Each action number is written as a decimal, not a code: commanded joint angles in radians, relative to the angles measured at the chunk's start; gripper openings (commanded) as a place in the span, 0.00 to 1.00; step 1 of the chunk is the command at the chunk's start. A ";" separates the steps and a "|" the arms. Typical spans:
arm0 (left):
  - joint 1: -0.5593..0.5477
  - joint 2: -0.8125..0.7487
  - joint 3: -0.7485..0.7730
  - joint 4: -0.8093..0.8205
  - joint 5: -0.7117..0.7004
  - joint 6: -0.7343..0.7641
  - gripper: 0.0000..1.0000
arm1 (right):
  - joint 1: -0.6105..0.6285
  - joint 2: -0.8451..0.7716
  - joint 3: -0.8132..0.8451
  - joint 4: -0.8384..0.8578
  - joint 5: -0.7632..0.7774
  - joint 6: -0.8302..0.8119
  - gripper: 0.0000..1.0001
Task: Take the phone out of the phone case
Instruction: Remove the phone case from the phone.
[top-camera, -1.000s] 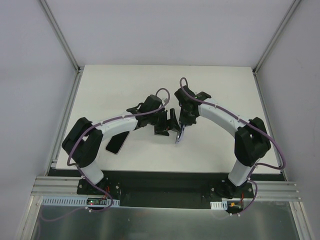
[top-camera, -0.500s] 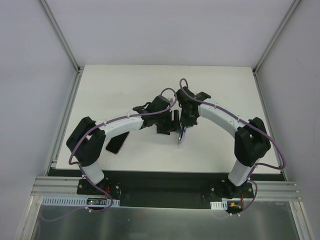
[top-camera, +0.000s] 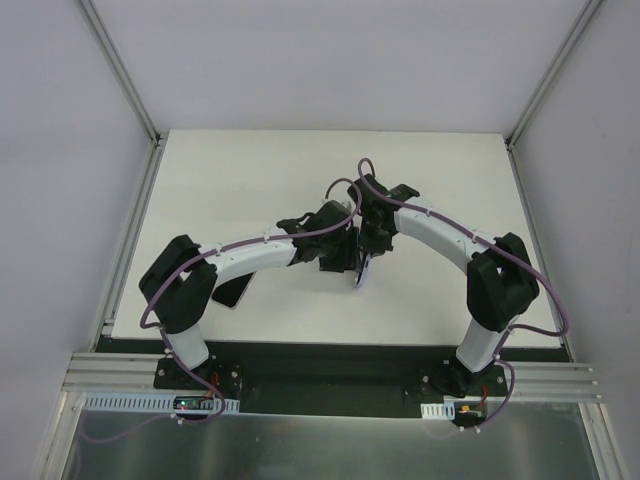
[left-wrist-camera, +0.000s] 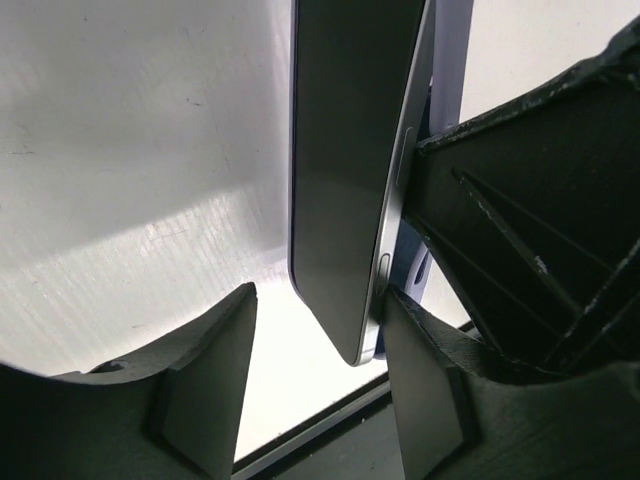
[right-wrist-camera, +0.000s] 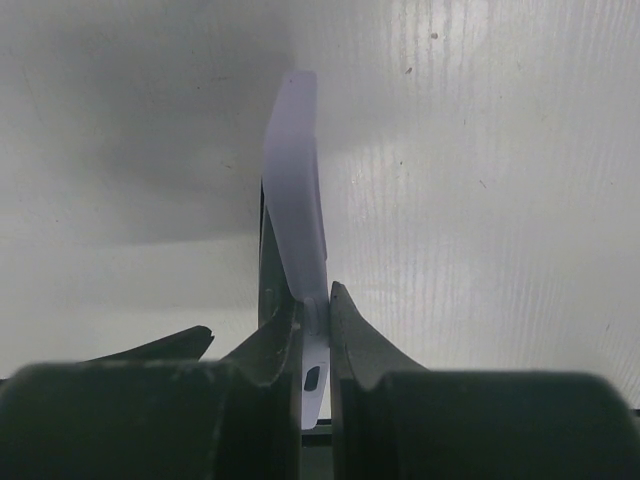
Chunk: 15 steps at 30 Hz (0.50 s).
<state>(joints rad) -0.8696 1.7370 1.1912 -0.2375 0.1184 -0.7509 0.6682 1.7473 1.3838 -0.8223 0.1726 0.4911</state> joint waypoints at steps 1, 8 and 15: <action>-0.048 0.061 -0.012 -0.077 -0.114 0.082 0.48 | 0.011 -0.015 0.032 0.017 -0.059 0.009 0.01; -0.068 0.087 -0.022 -0.074 -0.177 0.073 0.42 | 0.004 -0.022 -0.029 0.051 -0.077 0.003 0.01; -0.094 0.108 -0.035 -0.075 -0.249 0.088 0.39 | -0.004 -0.026 -0.083 0.092 -0.117 -0.006 0.01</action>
<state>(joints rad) -0.9161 1.7786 1.1912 -0.2096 -0.0139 -0.7589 0.6479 1.7542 1.3258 -0.7494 0.1493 0.4854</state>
